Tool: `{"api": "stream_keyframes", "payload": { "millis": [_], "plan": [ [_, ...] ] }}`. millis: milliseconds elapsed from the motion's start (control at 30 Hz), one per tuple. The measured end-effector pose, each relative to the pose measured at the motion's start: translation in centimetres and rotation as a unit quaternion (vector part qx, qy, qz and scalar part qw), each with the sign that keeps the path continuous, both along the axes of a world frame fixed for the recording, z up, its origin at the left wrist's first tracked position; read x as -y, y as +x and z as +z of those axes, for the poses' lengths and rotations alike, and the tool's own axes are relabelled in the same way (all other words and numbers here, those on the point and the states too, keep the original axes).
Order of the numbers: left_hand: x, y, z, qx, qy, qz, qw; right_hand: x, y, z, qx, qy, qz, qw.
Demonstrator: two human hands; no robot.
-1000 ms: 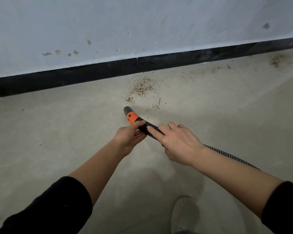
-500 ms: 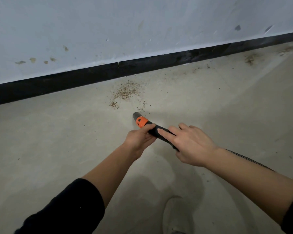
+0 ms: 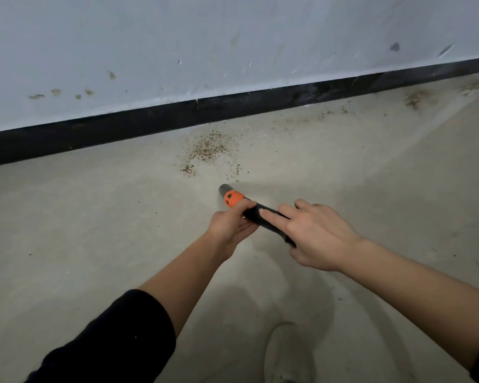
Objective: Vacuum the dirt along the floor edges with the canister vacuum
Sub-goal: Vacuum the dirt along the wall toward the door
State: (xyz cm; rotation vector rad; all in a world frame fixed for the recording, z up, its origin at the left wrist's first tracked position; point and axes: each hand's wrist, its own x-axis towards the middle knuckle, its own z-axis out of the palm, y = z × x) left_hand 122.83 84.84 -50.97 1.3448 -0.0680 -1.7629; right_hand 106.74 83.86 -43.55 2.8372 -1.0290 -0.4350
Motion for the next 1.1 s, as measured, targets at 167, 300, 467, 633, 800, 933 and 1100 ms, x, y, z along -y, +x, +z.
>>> {"api": "stream_keyframes", "payload": {
  "millis": [167,300,467,633,800,933,1100],
  "plan": [
    [-2.0,2.3,0.3,0.047,0.020,0.099,0.994,0.3,2.9,-1.1,0.047,0.004,0.059,0.997],
    [-4.0,3.9,0.7,0.075,0.045,0.175,0.981,0.0,5.3,-1.5,0.070,0.022,0.099,0.992],
    [-6.3,5.2,0.9,0.088,0.060,0.230,0.967,-0.7,7.5,-1.8,0.078,0.045,0.145,0.985],
    [-7.1,7.6,1.0,0.087,0.063,0.264,0.959,-1.2,10.3,-2.1,0.080,0.045,0.164,0.982],
    [-6.3,9.6,0.7,0.077,0.050,0.262,0.961,-1.9,12.7,-1.0,0.049,0.046,0.146,0.987],
    [-5.4,9.6,0.7,0.056,0.039,0.236,0.969,-1.7,13.0,-0.1,0.038,0.031,0.134,0.990],
    [-5.5,9.4,0.8,0.055,0.041,0.245,0.967,-1.7,13.3,0.4,0.011,0.035,0.132,0.991]
  ]
}}
